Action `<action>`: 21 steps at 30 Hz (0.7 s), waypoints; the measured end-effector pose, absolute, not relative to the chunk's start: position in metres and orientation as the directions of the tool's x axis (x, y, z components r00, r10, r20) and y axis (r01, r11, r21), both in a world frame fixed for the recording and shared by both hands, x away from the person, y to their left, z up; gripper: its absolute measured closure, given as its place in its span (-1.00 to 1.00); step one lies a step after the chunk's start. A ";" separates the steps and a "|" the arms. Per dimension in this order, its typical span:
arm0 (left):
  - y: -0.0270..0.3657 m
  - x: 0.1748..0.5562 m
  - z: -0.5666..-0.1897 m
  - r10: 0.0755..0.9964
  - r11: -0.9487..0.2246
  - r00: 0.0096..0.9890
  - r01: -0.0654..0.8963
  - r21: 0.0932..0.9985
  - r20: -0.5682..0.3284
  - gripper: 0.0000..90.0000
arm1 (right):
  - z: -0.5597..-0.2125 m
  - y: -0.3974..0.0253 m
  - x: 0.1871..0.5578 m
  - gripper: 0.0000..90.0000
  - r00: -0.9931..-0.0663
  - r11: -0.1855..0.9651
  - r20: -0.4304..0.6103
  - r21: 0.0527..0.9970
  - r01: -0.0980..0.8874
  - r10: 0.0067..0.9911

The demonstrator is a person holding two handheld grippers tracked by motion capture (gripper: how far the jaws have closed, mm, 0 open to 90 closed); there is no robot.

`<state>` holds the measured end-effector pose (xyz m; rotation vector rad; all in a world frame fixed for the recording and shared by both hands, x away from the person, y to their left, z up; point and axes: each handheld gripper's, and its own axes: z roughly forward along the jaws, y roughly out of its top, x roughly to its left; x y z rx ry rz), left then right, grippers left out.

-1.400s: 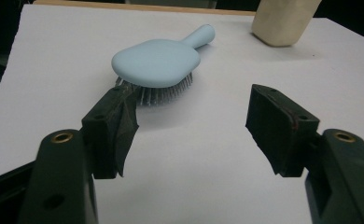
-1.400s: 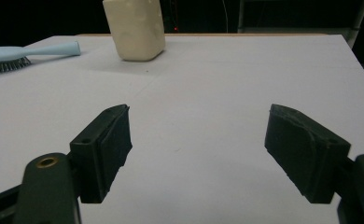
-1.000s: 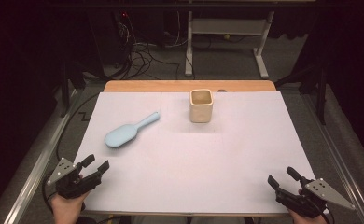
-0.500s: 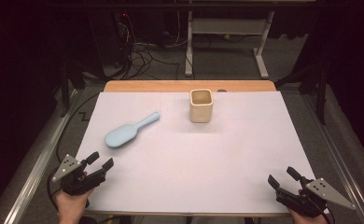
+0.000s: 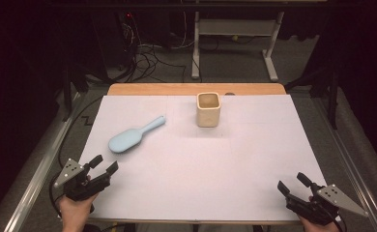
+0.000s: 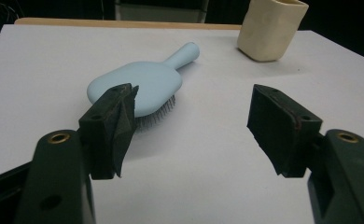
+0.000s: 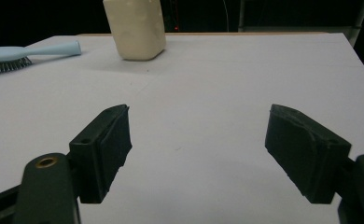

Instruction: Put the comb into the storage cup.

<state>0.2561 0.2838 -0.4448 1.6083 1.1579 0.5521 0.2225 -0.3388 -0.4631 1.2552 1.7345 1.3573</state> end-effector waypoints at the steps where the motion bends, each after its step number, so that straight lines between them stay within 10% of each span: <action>1: 0.283 0.256 -0.445 0.882 0.005 0.428 0.410 0.912 -0.197 -0.27 | -0.463 -0.339 0.222 -0.49 -0.372 0.023 0.103 0.948 0.318 0.922; 21: 0.256 0.273 -0.435 0.872 -0.032 0.464 0.368 0.929 -0.153 -0.27 | -0.462 -0.337 0.222 -0.50 -0.396 0.022 0.105 0.953 0.303 0.912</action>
